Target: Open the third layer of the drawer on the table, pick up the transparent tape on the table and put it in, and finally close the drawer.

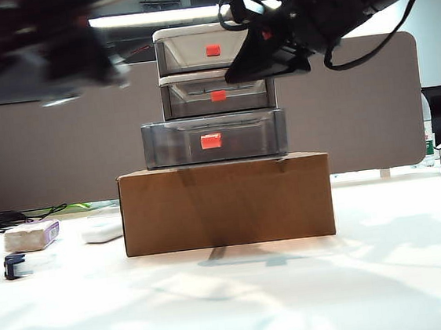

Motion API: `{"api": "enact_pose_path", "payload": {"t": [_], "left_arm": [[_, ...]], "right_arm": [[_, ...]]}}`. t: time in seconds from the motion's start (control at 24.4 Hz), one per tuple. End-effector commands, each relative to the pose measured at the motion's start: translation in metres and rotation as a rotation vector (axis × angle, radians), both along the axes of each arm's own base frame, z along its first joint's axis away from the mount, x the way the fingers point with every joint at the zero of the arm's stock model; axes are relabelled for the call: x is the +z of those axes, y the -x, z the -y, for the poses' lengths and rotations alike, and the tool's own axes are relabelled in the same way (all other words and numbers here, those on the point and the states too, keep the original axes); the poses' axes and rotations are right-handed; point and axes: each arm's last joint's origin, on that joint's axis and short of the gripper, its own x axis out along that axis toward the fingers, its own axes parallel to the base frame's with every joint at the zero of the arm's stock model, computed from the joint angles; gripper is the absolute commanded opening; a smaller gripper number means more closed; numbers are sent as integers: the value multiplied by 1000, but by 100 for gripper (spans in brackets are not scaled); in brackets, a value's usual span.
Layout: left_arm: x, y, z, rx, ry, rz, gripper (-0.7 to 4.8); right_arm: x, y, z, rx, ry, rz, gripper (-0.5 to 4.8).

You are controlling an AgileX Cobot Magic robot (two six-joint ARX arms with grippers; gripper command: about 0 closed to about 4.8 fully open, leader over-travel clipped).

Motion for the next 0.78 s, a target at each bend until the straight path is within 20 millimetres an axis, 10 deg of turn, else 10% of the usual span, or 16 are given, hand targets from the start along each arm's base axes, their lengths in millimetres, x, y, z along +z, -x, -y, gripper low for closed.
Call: {"api": "enact_pose_path", "payload": {"t": [0.04,0.25,0.62,0.78], "left_arm": [[-3,-18,-41,-44,-58,-167,214],[2,-48,-95,-71,66,-232,110],[-7,-66,-146,-9,185,-230,165],[-16,-72,-144,-151,-79,-107,358]], "right_arm": [[6,1,0,18,-25,13,-5],[7,2,-1,39,-31,13,-5],[7,2,-1,38,-44,-3,-5],[7,2,0,40,-45,-3,-5]]}}
